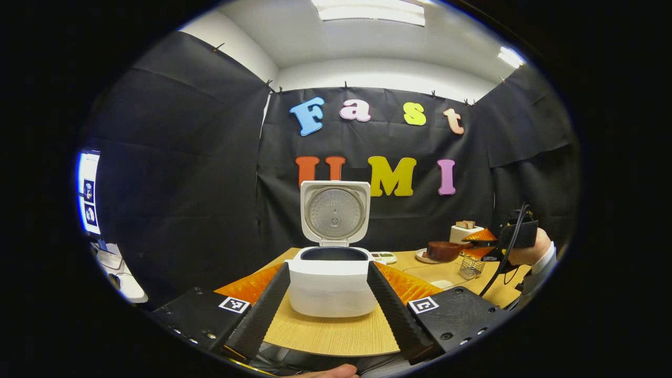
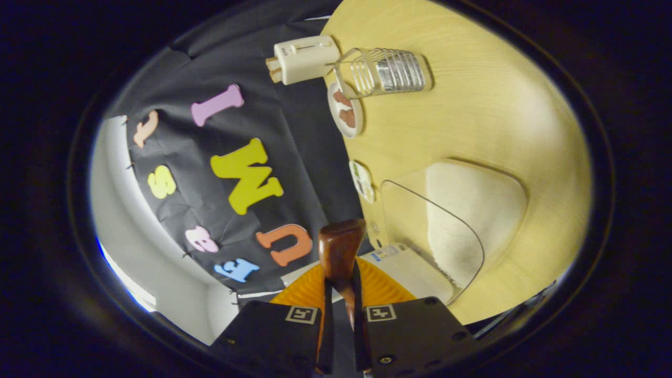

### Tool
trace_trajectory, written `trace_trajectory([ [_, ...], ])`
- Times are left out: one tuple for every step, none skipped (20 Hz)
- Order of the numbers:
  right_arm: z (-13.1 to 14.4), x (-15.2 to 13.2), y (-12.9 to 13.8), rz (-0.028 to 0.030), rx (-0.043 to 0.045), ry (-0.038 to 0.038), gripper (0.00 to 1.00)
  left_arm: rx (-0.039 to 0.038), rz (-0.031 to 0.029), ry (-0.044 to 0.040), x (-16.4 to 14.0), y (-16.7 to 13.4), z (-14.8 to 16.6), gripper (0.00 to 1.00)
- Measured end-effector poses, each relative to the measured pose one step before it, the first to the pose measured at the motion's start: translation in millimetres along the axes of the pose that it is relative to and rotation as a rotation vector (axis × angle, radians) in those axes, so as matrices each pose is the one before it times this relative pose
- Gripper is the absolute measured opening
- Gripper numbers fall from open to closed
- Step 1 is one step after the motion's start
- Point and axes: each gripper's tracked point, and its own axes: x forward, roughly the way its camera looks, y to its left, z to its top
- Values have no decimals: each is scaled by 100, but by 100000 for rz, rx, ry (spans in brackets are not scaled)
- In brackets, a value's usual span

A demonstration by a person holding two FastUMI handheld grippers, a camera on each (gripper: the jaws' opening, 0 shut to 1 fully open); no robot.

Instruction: Close the left gripper, press the button to open the rice cooker; take a wooden spoon from the chopstick holder with the right hand, scoop a spoonful of rice and pour it into the rice cooker, then put the wooden spoon back into the chopstick holder.

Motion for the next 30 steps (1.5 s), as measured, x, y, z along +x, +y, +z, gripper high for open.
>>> trace_trajectory([
  [-588,445,-196,-2357,-266,1709,19,-133,-332,-608,-37,177,73,94],
  [-669,600,649,1407,-3426,1957,19,-101,151,-166,-66,391,-6,94],
  [-488,736,697,2301,-2677,1922,20,-44,528,-97,-184,461,-62,94],
  [-185,688,401,1278,233,354,20,-91,758,-245,-32,494,20,94],
  [-317,831,137,-415,124,-90,20,-39,274,-71,-101,353,-15,94],
  [-500,452,-124,-1020,-1358,42,20,98,90,209,-16,269,-79,94],
  [-546,522,252,-499,-2256,591,19,294,-14,94,-74,182,-114,94],
  [-784,471,441,494,-2441,694,20,444,-143,-104,-76,156,-102,94],
  [-672,629,701,1761,-2010,788,20,275,-170,-8,-82,201,74,94],
  [-643,502,893,2275,-1993,1466,20,-30,-210,137,17,95,-46,94],
  [-752,602,685,1715,-1792,1664,20,-37,-262,130,85,180,-96,94],
  [-789,567,432,1347,-1549,1606,19,-57,-132,7,-5,85,-38,94],
  [-616,645,388,937,-1853,1277,20,45,-104,123,76,182,-53,94],
  [-583,756,308,384,-2103,1049,20,91,-90,178,28,109,-90,94],
  [-562,642,296,676,-1688,814,20,128,-8,156,-191,227,-96,94],
  [-628,563,223,278,-2027,703,19,109,-96,148,-10,168,-141,94],
  [-501,700,246,671,-1871,905,20,34,-218,210,-9,118,-50,94],
  [-562,710,163,339,-1845,1187,19,-23,-157,189,117,63,-146,94],
  [-452,517,143,551,-1101,549,19,109,-51,203,-25,-12,-1,94],
  [25,932,9,380,-1332,11,19,421,31,315,87,15,-50,94],
  [-281,608,222,452,-2559,-6,20,592,305,385,-121,192,-177,94],
  [-565,302,579,487,-4396,301,19,698,321,246,-155,108,-69,94],
  [-436,649,478,395,-6930,25,19,617,90,73,42,78,-14,94],
  [-198,628,908,1191,-8811,-853,20,351,-87,23,-53,-7,-59,94],
  [-66,682,613,110,-9455,-1420,20,85,-238,223,57,-74,-167,94],
  [-326,621,824,427,-9370,-1116,20,-17,-250,475,124,-27,-152,94],
  [118,727,518,-333,-9546,-2276,20,197,-150,529,24,-78,-167,94],
  [67,811,602,-289,-10169,-2027,20,402,165,366,96,-6,-76,94],
  [227,701,489,-1026,-9981,-2212,20,392,332,162,-21,25,-137,94],
  [-175,651,424,-1388,-9484,-1052,20,288,-78,107,16,-99,-1,94],
])
